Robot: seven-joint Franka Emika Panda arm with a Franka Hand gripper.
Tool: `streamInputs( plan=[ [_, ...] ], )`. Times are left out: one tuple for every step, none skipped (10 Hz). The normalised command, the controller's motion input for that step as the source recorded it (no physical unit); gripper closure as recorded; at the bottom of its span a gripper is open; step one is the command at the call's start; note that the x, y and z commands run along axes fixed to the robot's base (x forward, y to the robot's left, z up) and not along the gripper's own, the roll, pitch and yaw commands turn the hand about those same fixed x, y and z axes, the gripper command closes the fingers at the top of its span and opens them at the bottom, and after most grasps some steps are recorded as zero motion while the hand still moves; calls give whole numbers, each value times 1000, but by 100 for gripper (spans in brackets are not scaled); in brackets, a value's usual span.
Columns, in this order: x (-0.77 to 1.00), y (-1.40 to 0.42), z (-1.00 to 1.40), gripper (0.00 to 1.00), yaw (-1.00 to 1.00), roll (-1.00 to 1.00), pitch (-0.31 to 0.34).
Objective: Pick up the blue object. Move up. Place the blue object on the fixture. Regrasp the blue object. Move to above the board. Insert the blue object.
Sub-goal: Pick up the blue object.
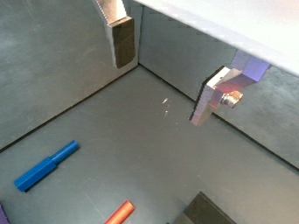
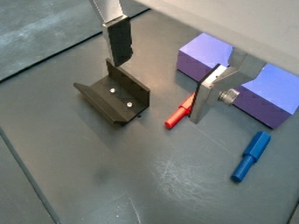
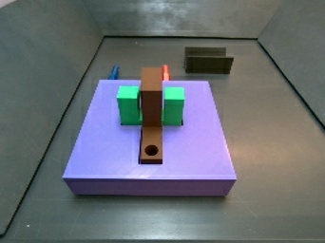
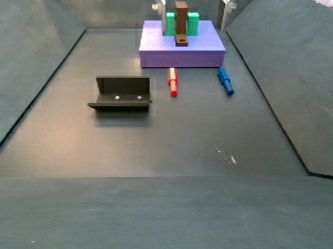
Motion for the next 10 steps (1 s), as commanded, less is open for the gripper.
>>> streamInputs(
  plan=[
    [0, 0, 0, 0, 0, 7, 0],
    [0, -17, 0, 0, 0, 0, 0],
    [49, -126, -114, 0, 0, 24, 0],
    [0, -574, -546, 0, 0, 46, -46],
    [0, -909, -597, 0, 0, 169, -16],
    [0, -977, -683, 0, 0, 129, -19],
    [0, -909, -731, 0, 69, 0, -96],
    [0, -706, -774, 0, 37, 0, -81],
    [-134, -200, -574, 0, 31, -123, -106],
    [-266, -126, -486, 0, 0, -47, -84]
  ],
)
